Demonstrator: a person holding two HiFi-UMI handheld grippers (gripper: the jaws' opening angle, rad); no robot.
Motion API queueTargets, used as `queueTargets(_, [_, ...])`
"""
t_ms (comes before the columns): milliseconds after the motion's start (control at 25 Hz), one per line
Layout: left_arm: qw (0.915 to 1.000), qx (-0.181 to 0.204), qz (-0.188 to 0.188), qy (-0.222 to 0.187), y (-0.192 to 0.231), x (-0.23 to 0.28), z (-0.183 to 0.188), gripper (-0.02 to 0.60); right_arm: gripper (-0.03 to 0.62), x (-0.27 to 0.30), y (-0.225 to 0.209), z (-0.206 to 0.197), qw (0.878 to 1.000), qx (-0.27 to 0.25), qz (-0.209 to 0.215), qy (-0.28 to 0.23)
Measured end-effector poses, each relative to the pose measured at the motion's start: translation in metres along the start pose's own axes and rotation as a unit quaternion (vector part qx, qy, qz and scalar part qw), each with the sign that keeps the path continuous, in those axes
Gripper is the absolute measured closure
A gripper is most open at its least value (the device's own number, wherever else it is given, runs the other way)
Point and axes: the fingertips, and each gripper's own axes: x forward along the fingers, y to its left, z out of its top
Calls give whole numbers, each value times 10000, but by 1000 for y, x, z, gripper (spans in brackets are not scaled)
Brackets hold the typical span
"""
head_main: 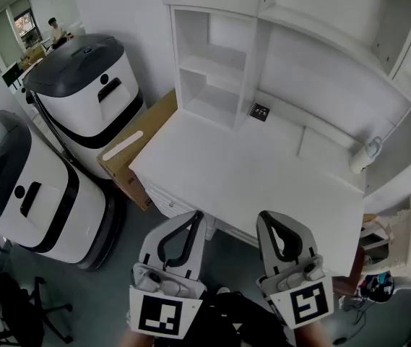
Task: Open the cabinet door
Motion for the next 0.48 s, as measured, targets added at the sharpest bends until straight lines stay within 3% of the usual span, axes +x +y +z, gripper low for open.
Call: queueTargets(480, [9999,-36,-98,-86,1,-4,2,584,592,-1,8,2,10000,17,-57,22])
